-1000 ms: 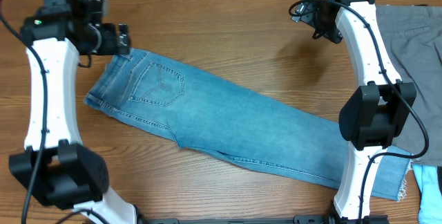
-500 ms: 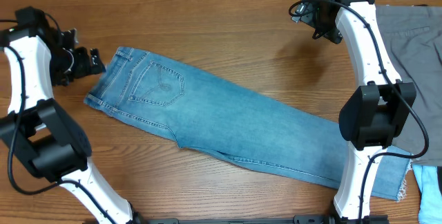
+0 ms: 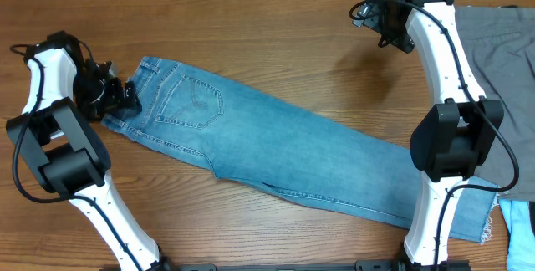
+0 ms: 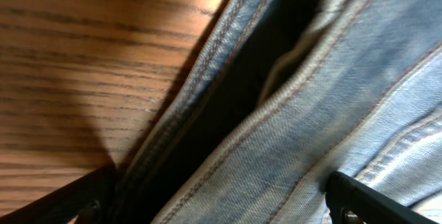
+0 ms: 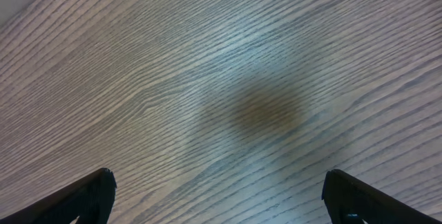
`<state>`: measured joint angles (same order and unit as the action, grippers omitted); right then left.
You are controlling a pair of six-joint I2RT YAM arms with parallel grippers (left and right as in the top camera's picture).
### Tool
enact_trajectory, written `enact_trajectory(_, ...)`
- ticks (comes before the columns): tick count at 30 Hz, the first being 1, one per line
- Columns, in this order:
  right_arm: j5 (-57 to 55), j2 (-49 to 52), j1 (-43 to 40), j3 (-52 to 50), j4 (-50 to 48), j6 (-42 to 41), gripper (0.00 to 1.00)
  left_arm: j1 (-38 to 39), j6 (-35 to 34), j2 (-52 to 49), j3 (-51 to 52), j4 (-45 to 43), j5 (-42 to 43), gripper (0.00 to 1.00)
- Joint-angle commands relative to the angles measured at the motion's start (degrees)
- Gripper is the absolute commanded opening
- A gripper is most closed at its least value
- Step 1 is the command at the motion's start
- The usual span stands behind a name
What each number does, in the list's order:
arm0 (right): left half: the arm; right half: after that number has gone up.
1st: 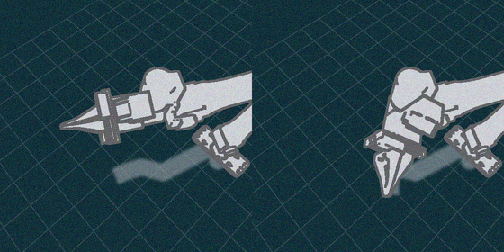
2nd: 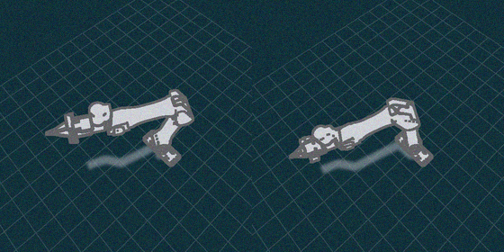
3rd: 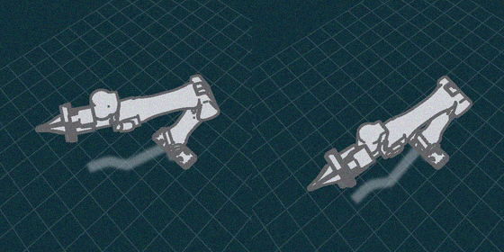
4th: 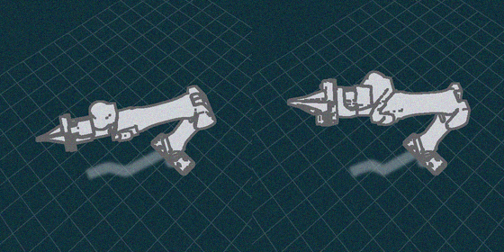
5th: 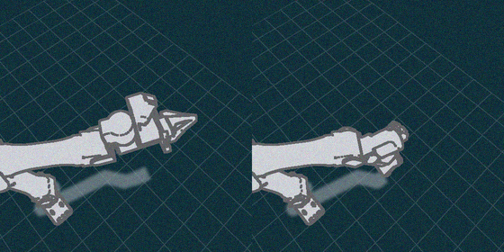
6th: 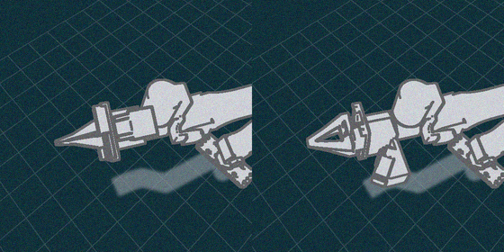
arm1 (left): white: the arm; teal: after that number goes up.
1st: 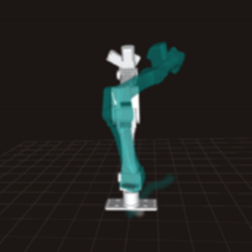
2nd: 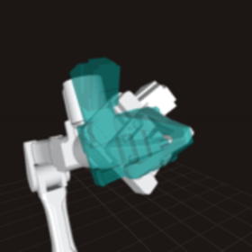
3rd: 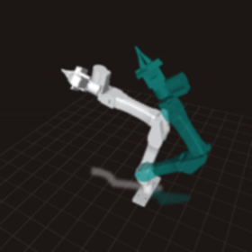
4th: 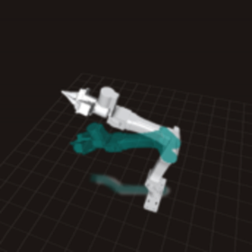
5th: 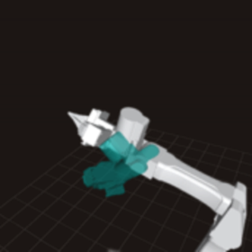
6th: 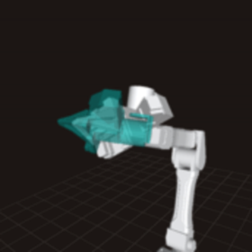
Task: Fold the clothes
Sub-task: 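Reach the left gripper to the jeans waistband and grasp it, then pull the jeans leftward with the left gripper to straighten them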
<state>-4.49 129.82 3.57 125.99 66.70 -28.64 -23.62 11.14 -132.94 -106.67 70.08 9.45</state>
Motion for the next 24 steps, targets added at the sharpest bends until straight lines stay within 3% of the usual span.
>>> enact_trajectory(1, -0.4, -2.4, 0.2, 1.5, -0.2, 0.1, 1.0, 0.4, 1.1, -1.0, -1.2, 0.2, -0.5, 1.0)
enact_trajectory(2, -0.4, -2.4, 0.2, 1.5, -0.2, 0.1, 1.0, 0.4, 1.1, -1.0, -1.2, 0.2, -0.5, 0.99)
enact_trajectory(7, -0.4, -2.4, 0.2, 1.5, -0.2, 0.1, 1.0, 0.4, 1.1, -1.0, -1.2, 0.0, -0.5, 0.6)
enact_trajectory(9, -0.4, -2.4, 0.2, 1.5, -0.2, 0.1, 1.0, 0.4, 1.3, -1.0, -1.2, -0.2, -0.5, 0.37)
enact_trajectory(11, -0.4, -2.4, 0.2, 1.5, -0.2, 0.1, 1.0, 0.4, 1.6, -1.0, -1.2, -1.1, -0.7, 0.06)
enact_trajectory(15, -0.4, -2.4, 0.2, 1.5, -0.2, 0.1, 1.0, 0.0, -0.2, -1.0, -1.2, -3.9, -3.1, 0.04)
enact_trajectory(19, -0.4, -2.4, 0.2, 1.5, -0.2, 0.1, 1.0, -2.5, -8.4, -1.0, -1.2, -5.9, -15.3, 0.04)
enact_trajectory(24, -0.4, -2.4, 0.2, 1.5, -0.2, 0.1, 1.0, -10.2, -15.5, -1.0, -1.2, -7.9, -18.9, 0.04)
